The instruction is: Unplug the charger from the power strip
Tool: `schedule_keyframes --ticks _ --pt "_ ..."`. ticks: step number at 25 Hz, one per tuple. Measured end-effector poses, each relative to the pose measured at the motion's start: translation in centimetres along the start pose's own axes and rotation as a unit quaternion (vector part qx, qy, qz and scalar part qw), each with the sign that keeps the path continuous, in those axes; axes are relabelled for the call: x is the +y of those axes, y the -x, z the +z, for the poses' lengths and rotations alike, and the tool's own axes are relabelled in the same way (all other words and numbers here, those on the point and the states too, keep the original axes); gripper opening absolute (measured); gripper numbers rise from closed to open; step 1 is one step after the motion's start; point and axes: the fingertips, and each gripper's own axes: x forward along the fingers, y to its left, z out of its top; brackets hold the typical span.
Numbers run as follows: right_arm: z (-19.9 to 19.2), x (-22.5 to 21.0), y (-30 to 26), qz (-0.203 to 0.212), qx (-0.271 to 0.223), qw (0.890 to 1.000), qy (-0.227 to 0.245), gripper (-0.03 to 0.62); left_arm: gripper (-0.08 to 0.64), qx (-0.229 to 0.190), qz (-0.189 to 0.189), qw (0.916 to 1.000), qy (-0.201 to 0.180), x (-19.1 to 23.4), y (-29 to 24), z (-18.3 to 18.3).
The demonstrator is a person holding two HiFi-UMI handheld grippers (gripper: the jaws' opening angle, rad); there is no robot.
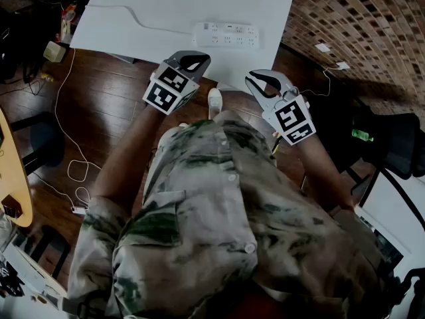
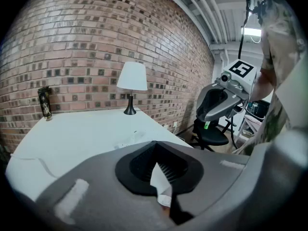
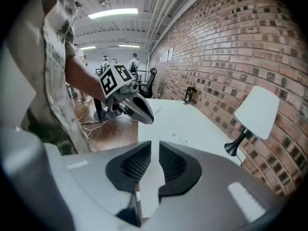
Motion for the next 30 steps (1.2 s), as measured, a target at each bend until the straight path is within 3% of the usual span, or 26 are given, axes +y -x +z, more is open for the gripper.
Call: schedule_keyframes --ticks 6,14,18,23,30 --pt "-1.4 -8.2 -5.8 0.016 0.043 0.996 0.073 0.062 0.0 0.055 0.013 0.9983 -0.013 6.0 -8.6 0.1" --pt "-2.6 -12.9 -11.8 0.087 0.067 0.985 0.134 0.124 0.0 0.115 0.031 0.9928 -0.005 8.3 -13.4 -2.1" --pt "-2.8 -13.1 -14.6 0.136 0.078 0.974 0.16 0.147 0.0 0.139 0.031 0.9898 0.0 8.6 -14.3 -3.0" --pt "-3.2 -12.6 -17.4 0.186 0.099 0.959 0.189 0.166 0.0 0.131 0.027 0.9911 0.007 8.9 -14.5 -2.8" --pt "-3.6 -11.4 -18.7 0.229 0.116 0.947 0.192 0.11 -0.002 0.129 0.004 0.9911 0.033 9.1 -14.1 -3.1"
